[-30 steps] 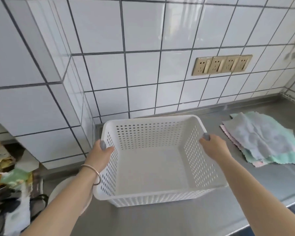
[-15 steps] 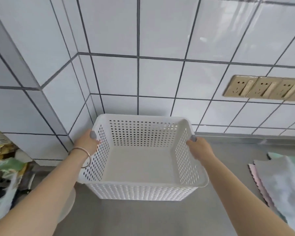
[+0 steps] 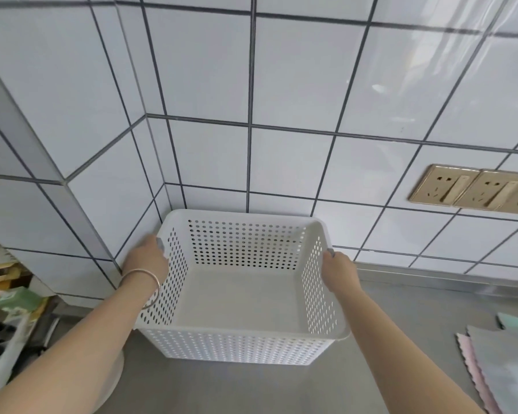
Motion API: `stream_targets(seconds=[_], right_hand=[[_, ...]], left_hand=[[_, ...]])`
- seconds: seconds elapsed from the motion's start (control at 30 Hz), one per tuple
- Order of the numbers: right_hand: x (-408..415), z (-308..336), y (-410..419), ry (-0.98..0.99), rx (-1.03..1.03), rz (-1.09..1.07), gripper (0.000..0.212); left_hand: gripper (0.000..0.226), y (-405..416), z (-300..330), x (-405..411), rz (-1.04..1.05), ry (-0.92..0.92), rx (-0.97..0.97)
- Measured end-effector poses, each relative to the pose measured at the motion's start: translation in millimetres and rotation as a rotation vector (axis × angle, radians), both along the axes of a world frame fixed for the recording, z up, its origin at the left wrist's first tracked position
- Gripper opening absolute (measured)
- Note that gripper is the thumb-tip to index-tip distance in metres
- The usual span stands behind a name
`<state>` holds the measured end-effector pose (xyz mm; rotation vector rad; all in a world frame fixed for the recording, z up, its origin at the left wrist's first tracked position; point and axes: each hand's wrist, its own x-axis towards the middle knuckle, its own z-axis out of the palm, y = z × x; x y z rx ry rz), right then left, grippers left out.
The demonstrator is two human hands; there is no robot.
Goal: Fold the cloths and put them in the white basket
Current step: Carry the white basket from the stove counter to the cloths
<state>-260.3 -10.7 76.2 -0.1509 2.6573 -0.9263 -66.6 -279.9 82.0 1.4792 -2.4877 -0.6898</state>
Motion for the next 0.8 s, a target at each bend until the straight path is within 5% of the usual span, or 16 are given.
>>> stream_targets(seconds=[0.17, 0.3, 0.43, 0.63, 0.8], right_hand=[[6.8, 13.4, -0.9, -0.034, 0.001, 0.013, 0.045], [26.9, 30.3, 16.6, -0.017, 0.020, 0.090, 0.041], [58.7, 27.0, 39.2, 0.074, 0.064, 0.090, 0.034], [115.2, 26.9, 86.1, 0.404, 0.029, 0.142, 0.038], [130.2, 0.7, 188.7, 0.431, 0.107, 0.072, 0.034]], left_hand=[[0.013, 0.1, 8.6, -0.8, -0.024, -0.046, -0.023], [0.051, 17.6, 22.9, 0.4, -0.099, -0.243, -0.076], [0.059, 42.6, 40.7, 5.9, -0.210, -0.303, -0.200], [0.049, 131.5, 59.9, -18.7, -0.508, 0.006, -0.368], [0.029, 262.1, 43.1, -55.4, -0.960, 0.188, -0.429]])
